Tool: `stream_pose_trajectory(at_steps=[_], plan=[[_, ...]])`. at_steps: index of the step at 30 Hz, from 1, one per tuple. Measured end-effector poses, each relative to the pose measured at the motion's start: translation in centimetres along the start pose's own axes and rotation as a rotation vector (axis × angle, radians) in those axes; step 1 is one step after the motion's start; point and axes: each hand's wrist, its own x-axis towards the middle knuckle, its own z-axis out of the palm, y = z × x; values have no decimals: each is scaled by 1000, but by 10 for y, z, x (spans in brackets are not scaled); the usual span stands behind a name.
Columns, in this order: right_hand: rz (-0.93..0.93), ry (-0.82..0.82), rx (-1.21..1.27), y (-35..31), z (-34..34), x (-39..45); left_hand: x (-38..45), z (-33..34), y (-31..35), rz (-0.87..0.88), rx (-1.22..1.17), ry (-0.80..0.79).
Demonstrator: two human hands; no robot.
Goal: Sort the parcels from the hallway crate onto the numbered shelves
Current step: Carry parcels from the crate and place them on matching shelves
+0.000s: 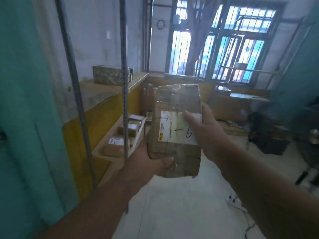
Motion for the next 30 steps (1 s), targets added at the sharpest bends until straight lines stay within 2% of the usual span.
stream_pose_trajectory(at_steps=[3, 7, 16, 22, 30], plan=[[-77, 11, -36, 21, -39, 53, 66, 34, -4, 53, 37, -12], [-100, -24, -55, 56, -65, 138, 146, 59, -13, 91, 84, 70], [-162, -84, -98, 120, -52, 342, 328, 35, -38, 81, 197, 219], [-180, -20, -151, 145, -51, 468, 466, 26, -50, 105, 241, 233], [-216, 119, -239, 174, -124, 611, 641, 68, -51, 180, 300, 177]])
